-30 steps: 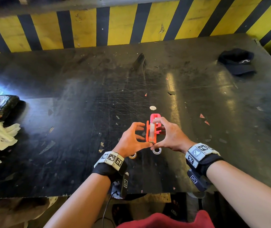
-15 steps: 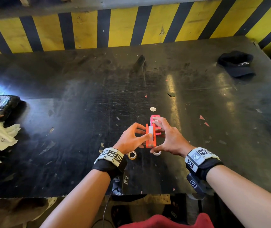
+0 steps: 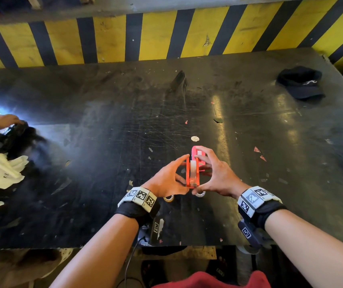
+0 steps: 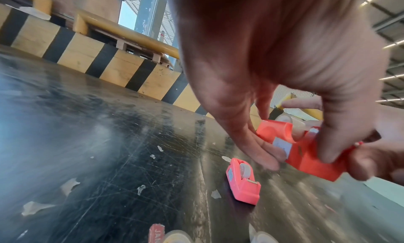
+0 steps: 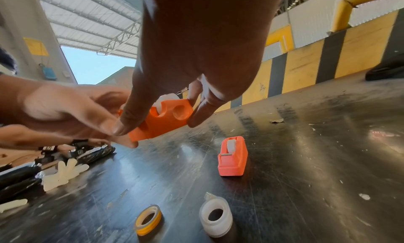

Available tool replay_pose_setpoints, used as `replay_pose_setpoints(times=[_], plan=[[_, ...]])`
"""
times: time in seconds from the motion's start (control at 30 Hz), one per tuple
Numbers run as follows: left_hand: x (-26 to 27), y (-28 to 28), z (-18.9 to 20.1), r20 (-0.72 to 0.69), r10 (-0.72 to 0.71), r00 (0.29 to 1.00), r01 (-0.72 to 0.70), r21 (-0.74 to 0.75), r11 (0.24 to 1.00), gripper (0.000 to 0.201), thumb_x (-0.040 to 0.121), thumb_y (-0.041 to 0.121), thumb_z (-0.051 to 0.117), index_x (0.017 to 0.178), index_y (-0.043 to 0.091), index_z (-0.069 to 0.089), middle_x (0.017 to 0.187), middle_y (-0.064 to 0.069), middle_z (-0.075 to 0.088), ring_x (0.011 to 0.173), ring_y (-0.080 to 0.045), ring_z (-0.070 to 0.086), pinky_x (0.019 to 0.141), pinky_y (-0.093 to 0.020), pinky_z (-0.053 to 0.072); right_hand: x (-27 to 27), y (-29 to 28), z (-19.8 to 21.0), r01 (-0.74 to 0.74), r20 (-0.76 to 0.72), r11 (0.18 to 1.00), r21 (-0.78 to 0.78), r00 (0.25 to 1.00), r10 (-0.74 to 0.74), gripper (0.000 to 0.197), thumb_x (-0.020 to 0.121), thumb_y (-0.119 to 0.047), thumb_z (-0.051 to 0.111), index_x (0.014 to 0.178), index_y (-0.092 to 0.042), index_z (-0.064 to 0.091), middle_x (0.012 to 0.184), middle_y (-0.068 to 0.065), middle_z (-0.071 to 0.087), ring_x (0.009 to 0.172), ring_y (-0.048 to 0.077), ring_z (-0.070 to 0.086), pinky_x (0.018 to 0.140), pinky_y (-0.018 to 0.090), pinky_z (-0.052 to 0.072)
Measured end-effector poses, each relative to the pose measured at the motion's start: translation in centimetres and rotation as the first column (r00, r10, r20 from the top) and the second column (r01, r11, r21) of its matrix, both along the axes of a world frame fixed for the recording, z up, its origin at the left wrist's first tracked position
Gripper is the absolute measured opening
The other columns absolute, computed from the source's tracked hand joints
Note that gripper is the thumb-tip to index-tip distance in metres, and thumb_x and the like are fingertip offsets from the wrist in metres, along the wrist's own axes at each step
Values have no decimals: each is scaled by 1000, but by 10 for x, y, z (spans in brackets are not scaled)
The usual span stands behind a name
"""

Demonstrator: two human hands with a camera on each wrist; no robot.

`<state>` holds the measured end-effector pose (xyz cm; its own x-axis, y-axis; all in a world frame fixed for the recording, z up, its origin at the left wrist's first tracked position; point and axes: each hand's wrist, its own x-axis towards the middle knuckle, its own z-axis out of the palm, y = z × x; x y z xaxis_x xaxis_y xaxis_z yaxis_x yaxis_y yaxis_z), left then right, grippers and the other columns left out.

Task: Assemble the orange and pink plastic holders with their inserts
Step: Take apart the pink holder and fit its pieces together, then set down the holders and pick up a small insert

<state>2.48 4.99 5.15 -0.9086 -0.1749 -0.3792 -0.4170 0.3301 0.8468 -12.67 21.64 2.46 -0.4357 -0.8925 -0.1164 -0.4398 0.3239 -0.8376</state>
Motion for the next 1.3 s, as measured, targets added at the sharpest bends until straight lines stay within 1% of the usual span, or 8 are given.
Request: replay_pose_setpoints(times=[0.17,0.23,0.37,0.53,0.73,0.97,1.17,1.3], plan=[[0,6,-4,-47,20,999,-23,-81,996,113,74,7,91,163,26,22,98,5,67,86,-20,77,87,-39,64,4,-2,2,-8,9,1000,8,1000,7,141,45,-43,106,157,-42,21,160,9,47,143,24,51,114,35,45],[0,7,-7,-75,35,997,-42,-94,995,113,73,9,92,162,26,25,95,6,67,82,-16,77,86,-36,65,4,-4,3,-20,-5,1000,20,1000,20,141,46,-41,106,158,-44,20,161,10,45,144,24,50,112,31,44],[-2,4,-11,-108,26,994,-44,-159,986,113,68,14,94,160,25,29,101,4,61,75,-10,75,78,-26,64,5,-7,1,-51,-16,998,42,999,52,140,47,-44,105,153,-59,15,162,3,42,148,21,44,119,48,41],[-7,-6,-20,-32,-10,999,4,-196,981,108,68,15,93,154,25,29,91,4,68,75,-11,75,73,-23,61,6,-11,-8,-75,18,993,87,997,74,145,55,-34,104,160,-50,6,168,7,32,152,28,38,120,55,38],[-19,-34,-41,11,39,999,-35,-258,966,102,69,13,89,152,24,31,84,4,73,76,-7,75,88,-32,61,-24,-18,-18,56,-26,993,106,998,-54,119,71,-39,95,162,-38,17,162,5,41,130,22,62,98,28,52],[-54,-73,-76,61,49,997,-23,-361,932,104,67,15,91,152,19,31,126,-3,62,104,-18,64,96,-26,42,-79,-38,-50,83,-205,933,350,979,-10,98,78,-38,87,157,-25,31,157,6,39,141,27,47,116,42,39],[-74,-85,-112,119,8,993,41,-405,913,106,65,17,90,152,23,29,138,-10,58,112,-28,67,101,-42,53,-93,-59,-85,45,-221,880,473,973,70,129,67,-33,95,164,-32,11,169,-5,12,148,33,37,117,48,39],[-79,-87,-124,150,14,989,50,-416,908,109,65,21,90,151,31,24,148,-8,52,115,-28,67,102,-47,55,-92,-63,-97,53,-253,882,469,965,76,121,71,-31,93,164,-28,15,169,-5,20,143,33,44,112,47,44]])
